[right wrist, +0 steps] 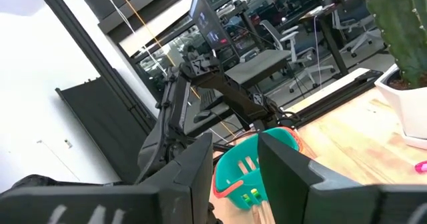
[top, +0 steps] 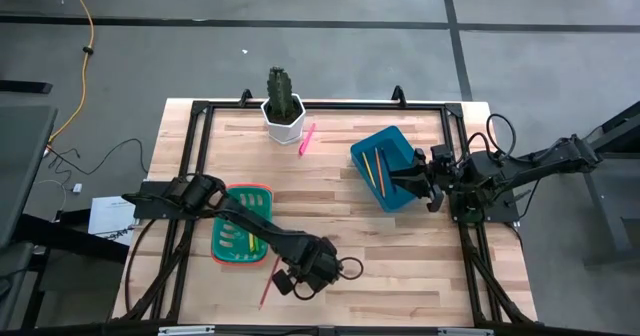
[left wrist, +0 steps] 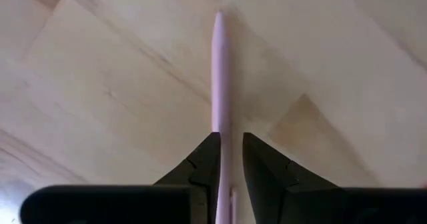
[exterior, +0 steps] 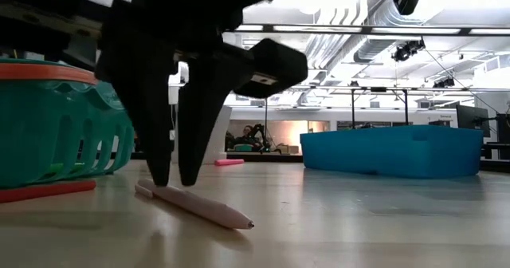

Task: Sort pens & pencils
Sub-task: Put the light pink pen into the green basket

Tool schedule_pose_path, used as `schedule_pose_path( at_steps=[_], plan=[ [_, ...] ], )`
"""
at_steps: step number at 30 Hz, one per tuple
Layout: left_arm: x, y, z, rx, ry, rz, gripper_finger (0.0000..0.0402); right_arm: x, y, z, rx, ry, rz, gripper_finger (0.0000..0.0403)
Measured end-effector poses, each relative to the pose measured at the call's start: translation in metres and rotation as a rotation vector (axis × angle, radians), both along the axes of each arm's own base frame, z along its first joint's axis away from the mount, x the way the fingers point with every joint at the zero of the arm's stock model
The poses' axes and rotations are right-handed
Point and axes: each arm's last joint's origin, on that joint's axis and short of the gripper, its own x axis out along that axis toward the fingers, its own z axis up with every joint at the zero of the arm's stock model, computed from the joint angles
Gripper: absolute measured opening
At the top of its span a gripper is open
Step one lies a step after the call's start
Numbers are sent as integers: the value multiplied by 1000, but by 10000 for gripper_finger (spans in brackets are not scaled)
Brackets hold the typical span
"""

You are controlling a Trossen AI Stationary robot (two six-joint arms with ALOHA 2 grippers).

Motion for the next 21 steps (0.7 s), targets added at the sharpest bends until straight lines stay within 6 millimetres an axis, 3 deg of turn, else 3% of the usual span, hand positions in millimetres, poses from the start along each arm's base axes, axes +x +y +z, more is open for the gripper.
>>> schedule_pose_path(
  at_steps=[9, 21],
  plan=[
    [0, 0, 1, -12, -4, 5, 57, 0, 0, 0, -3, 3, 0, 109],
    [1, 0, 1, -12, -4, 13, 119, 0, 0, 0, -5, 2, 0, 109]
  ],
)
